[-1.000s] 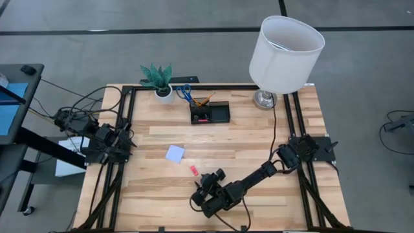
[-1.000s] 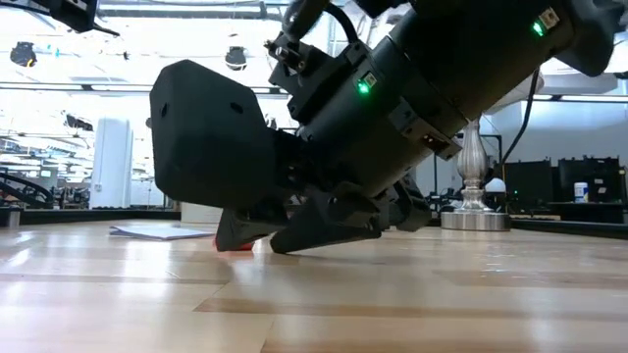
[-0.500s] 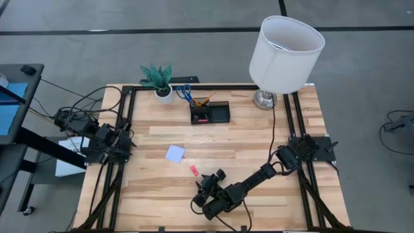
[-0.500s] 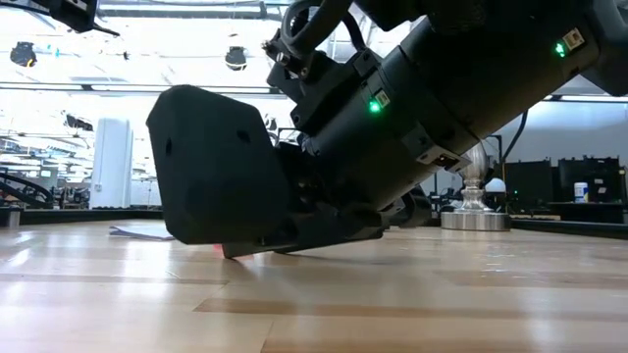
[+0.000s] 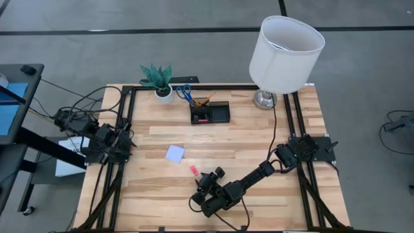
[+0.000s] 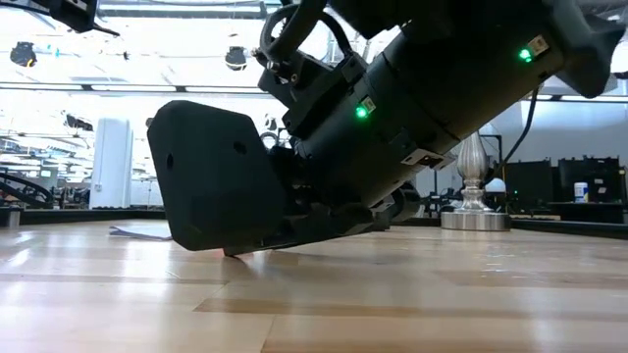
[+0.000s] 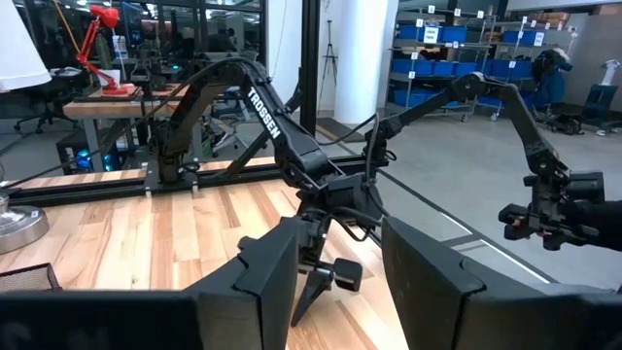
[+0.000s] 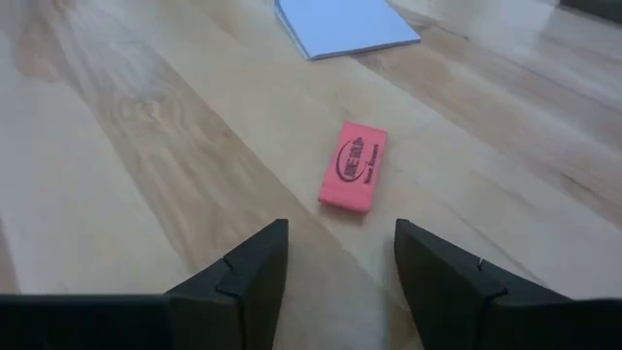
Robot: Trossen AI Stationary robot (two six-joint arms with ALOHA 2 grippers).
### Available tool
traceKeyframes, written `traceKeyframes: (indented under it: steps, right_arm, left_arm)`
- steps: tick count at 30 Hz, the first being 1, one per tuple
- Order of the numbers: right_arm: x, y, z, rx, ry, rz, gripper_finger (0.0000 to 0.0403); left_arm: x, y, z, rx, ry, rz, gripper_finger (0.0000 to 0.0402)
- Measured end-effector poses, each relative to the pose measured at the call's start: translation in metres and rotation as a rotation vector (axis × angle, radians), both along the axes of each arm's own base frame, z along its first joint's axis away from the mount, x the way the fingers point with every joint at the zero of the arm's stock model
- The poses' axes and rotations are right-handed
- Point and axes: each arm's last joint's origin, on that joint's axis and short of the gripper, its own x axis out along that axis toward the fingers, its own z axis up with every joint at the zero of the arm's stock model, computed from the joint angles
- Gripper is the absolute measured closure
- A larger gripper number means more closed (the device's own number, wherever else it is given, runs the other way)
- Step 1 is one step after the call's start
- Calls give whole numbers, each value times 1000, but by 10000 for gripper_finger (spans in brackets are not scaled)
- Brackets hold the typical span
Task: Pick and place office supplies into organizer
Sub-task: Put the pink eraser into the desk organizer
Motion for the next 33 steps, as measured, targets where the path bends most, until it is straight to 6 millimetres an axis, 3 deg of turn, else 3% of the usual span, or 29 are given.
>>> traceKeyframes:
  steps: [33]
  right_arm:
    - [16,-18,2,40,12,36,222]
  left_arm:
    - [0,0,0,0,0,0,260]
